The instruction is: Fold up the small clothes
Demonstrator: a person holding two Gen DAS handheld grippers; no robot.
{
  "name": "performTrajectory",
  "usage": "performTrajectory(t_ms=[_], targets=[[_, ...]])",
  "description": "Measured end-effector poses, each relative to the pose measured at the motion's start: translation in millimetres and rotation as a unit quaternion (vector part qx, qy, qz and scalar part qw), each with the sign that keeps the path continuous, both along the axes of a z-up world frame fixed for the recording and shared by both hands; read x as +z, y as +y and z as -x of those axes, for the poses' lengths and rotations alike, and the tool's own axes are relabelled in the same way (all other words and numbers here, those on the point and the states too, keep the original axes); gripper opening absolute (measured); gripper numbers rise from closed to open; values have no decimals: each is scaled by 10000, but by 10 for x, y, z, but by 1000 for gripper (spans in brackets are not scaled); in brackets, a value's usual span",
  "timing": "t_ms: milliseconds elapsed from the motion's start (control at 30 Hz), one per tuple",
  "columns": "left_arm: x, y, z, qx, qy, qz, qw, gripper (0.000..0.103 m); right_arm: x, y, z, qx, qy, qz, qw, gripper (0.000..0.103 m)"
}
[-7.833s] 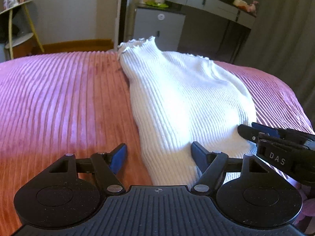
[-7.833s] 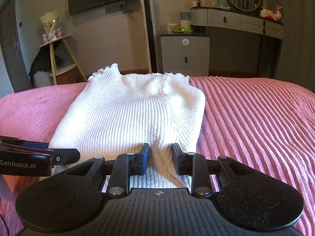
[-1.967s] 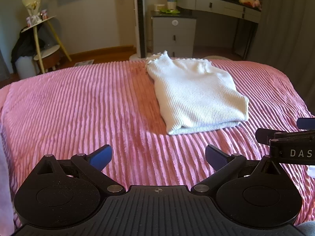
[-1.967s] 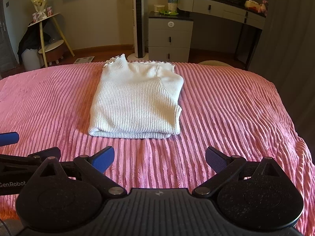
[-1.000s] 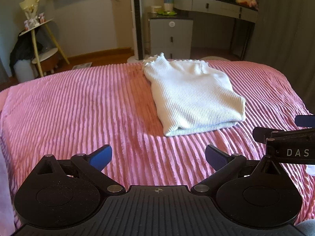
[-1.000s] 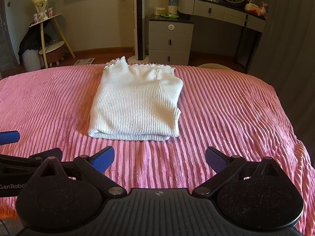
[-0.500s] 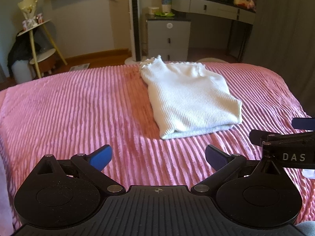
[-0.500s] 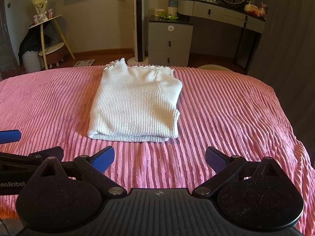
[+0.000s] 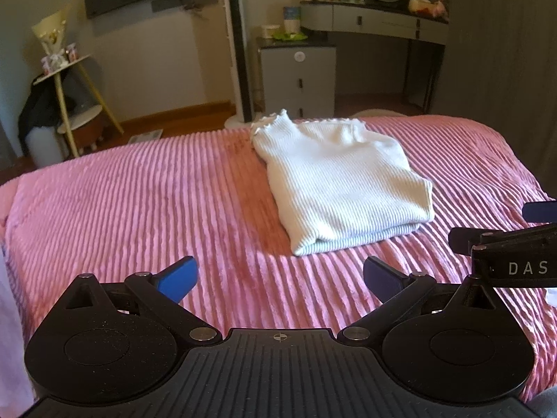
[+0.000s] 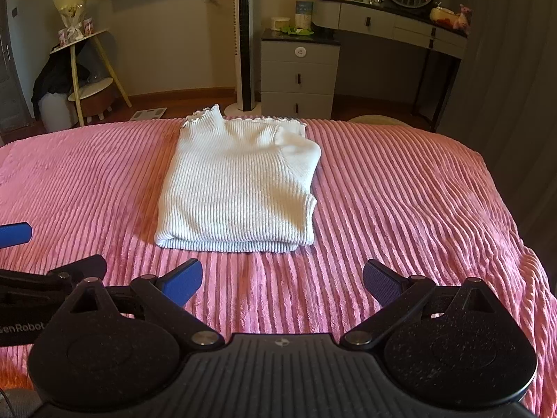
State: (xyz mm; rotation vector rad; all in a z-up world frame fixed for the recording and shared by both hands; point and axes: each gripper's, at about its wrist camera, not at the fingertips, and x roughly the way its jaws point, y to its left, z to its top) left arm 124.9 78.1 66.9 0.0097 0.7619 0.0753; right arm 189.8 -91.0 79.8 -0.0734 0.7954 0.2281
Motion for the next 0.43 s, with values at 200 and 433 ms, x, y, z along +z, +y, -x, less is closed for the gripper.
performTrajectory(t_ms=[200,433], targets=[[1,5,12,-9,-14,-22,10000,103,12,-10,-1,-17,-14,-12,10000,99],[10,17,29,-28,17,2,10000,103,31,-6,19,-9,-43,-9,10000,99]])
